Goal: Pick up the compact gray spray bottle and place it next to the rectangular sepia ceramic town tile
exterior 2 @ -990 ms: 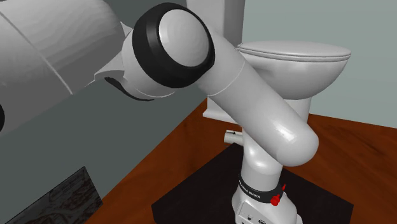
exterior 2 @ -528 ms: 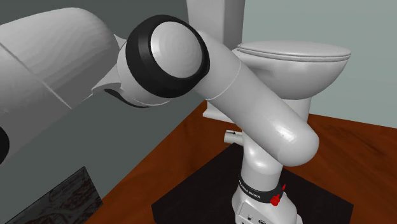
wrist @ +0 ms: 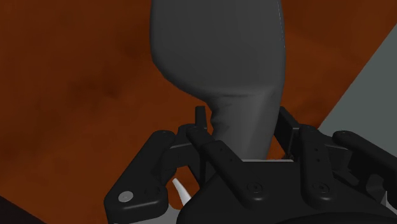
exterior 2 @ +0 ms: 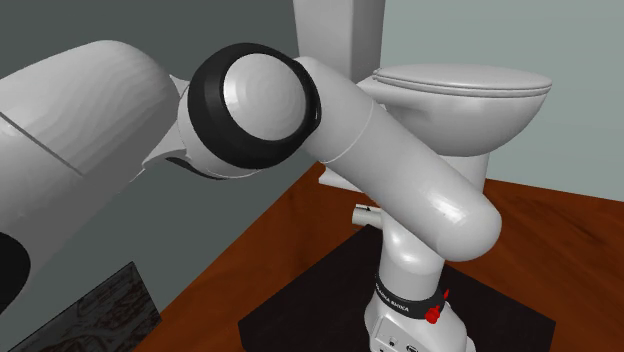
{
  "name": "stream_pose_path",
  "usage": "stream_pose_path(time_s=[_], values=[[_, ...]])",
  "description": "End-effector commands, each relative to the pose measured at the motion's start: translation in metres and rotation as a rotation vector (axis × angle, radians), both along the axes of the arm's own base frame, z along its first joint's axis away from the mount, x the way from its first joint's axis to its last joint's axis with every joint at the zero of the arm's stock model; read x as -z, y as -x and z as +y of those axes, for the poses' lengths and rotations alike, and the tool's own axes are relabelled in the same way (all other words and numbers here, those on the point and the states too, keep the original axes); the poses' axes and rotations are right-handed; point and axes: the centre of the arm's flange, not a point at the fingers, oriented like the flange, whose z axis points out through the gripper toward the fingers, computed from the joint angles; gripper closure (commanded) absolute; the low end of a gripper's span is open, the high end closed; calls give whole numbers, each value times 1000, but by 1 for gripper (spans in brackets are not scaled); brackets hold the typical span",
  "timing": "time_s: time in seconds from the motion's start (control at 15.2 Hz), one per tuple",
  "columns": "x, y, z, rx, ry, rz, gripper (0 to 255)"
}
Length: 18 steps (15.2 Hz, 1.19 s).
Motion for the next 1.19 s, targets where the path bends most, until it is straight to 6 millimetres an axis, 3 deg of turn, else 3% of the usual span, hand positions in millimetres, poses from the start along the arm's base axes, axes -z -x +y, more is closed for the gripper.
stream_pose_path(time_s=[0.0, 1.12], values=[[11, 0, 1, 0, -1, 0, 255], [100, 0, 1, 0, -1, 0, 255]])
